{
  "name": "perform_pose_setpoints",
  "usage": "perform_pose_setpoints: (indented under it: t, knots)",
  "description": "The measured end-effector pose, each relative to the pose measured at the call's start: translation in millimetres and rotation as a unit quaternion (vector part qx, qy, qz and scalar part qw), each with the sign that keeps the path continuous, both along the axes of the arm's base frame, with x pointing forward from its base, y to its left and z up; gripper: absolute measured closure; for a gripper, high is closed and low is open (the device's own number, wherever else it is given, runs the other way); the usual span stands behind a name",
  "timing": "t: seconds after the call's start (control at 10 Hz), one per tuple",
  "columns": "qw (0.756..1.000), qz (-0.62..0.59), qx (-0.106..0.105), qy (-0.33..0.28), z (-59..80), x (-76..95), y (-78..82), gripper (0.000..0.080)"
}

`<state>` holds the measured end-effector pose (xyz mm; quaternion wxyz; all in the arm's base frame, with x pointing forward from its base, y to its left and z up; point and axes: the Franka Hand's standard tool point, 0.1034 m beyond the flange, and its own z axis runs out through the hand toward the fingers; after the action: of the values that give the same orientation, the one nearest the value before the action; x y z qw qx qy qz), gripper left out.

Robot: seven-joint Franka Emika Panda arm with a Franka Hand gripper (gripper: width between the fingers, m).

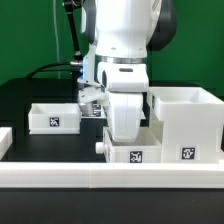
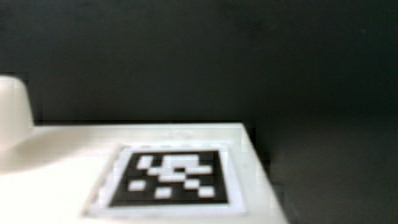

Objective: Assemble drawer

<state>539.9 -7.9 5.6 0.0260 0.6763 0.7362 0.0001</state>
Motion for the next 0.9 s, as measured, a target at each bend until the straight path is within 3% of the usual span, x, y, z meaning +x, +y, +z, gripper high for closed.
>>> perform_pose_setpoints:
  t: [0.9]
  knots:
    - [1.000,-0.024,0.001,-0.001,-0.3,0.5,4.6,0.0757]
